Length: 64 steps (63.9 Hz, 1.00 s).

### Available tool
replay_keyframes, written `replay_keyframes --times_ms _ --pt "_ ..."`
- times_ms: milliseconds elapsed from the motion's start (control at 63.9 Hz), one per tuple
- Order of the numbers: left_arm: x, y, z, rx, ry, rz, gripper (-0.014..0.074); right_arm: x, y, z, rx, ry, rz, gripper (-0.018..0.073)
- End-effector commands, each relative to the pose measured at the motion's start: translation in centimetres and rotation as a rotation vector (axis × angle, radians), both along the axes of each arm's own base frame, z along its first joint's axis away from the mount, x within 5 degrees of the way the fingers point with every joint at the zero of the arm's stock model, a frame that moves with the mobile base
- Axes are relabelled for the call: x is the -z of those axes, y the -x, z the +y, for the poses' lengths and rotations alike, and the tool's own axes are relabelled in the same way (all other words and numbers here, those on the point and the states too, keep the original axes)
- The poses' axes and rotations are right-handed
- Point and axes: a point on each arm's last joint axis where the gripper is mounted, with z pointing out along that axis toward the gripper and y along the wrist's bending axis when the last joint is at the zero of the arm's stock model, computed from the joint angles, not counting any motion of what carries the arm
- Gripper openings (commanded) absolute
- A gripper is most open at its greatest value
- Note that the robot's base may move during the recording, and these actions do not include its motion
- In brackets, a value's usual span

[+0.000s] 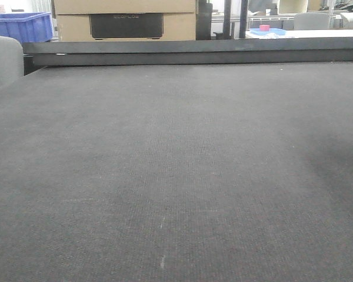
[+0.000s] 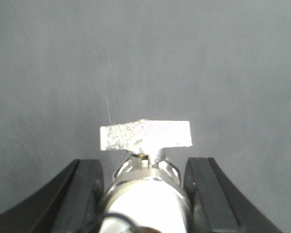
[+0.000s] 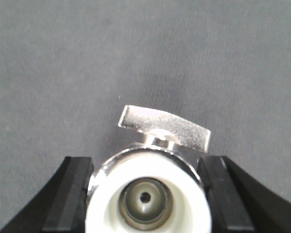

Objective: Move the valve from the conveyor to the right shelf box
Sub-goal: 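Lift both held valves up off the conveyor belt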

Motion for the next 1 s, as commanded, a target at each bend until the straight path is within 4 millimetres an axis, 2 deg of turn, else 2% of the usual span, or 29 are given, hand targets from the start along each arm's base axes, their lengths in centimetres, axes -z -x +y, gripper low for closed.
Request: replay_keyframes --times_ms 0,141,282,407,642,986 --pt "-2.1 3.0 0.1 -0.003 0.034 -0.215 -0.0111 -1.6 0.2 -0.1 0.011 -0.025 -0.124 -0.0152" --pt "-3.8 6.8 0.5 -0.005 0.040 -0.372 -0.0111 -3.3 1.3 -0.4 0.014 -0.043 -0.208 -0.0152" --pt "-4.3 8.5 0.6 -0.005 0.045 -0.427 -0.0111 -5.9 3.0 -0.7 0.018 -0.071 -0.343 -0.0152" --pt "-4.3 8.8 0.6 -0.005 0.046 -0.438 -0.0111 -7.8 5.0 -1.2 0.025 -0.100 -0.481 -0.0152" --pt "-4.3 8.8 0.7 -0.007 0.039 -0.440 -0.0111 -9.9 8.3 -1.9 0.033 -0.137 -0.647 -0.0152" --pt "-4.4 8.8 0.7 -0.007 0.040 -0.451 -0.0111 -10.1 8.8 -2.0 0.032 -0.140 -0.663 -0.0152"
